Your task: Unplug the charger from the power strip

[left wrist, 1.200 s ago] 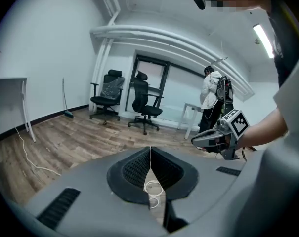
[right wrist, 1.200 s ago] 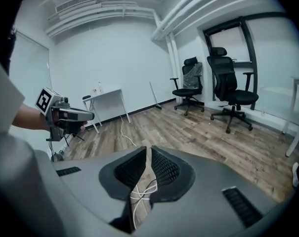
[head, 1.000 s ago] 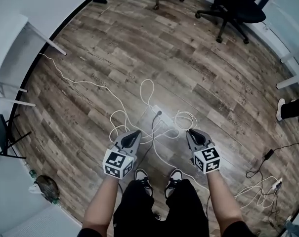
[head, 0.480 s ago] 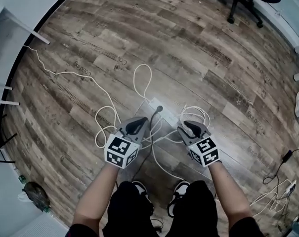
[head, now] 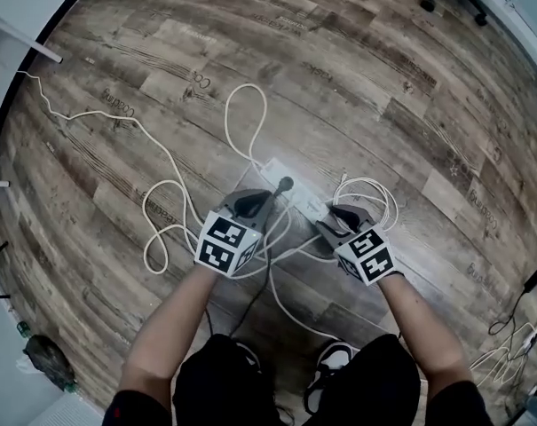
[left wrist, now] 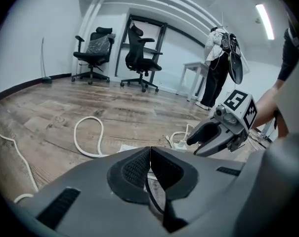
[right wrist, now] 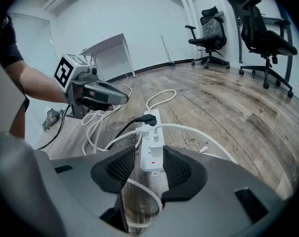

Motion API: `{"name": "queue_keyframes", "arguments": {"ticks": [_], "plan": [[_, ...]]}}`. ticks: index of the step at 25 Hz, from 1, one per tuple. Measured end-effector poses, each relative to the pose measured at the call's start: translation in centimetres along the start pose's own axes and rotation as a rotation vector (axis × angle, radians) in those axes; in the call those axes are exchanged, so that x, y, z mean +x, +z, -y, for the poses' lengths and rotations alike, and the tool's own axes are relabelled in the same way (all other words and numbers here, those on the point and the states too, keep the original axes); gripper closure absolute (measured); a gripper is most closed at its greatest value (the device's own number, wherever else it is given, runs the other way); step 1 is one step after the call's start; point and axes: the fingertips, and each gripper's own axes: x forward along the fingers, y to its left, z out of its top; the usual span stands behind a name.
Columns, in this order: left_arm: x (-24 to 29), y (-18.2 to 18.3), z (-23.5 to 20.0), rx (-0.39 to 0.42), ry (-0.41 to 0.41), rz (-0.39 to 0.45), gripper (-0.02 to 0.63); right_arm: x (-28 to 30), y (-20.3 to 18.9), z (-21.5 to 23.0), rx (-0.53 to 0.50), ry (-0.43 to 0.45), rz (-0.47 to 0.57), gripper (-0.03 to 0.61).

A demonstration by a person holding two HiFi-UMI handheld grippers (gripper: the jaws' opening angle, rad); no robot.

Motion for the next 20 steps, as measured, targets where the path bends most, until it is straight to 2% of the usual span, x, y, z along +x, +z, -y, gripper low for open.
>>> {"name": "queue_keyframes", "arguments": {"ticks": [6, 11, 13, 17, 20], "plan": [[4.8, -0.6, -0.8, 0.005, -0.011, -0.033, 0.591, 2.9, 0.7, 0.7, -0.036, -0.029, 0.006, 0.405], [6.8, -1.8, -0.1, 0.071, -0.011, -0.108, 0.591, 4.0, 0.8, 1.3, -0.065, -0.069, -0.010, 0.408], [6.9, -2.1, -0.1, 0.058, -0.015, -0.105, 0.591, 4.0, 0.7, 1.5, -0.075, -0.090, -0.003, 0.469], [6.9, -2.1, -0.3, 0.015, -0.031, -0.109, 0.591, 3.8, 0.7, 1.2, -0.097, -0.084, 0.007, 0.471], [6.8, -2.1, -0.2, 0.022, -0.028, -0.108, 0.591, 3.2, 1.5, 0.9, -0.119, -0.083, 0.034, 0.471]]}}
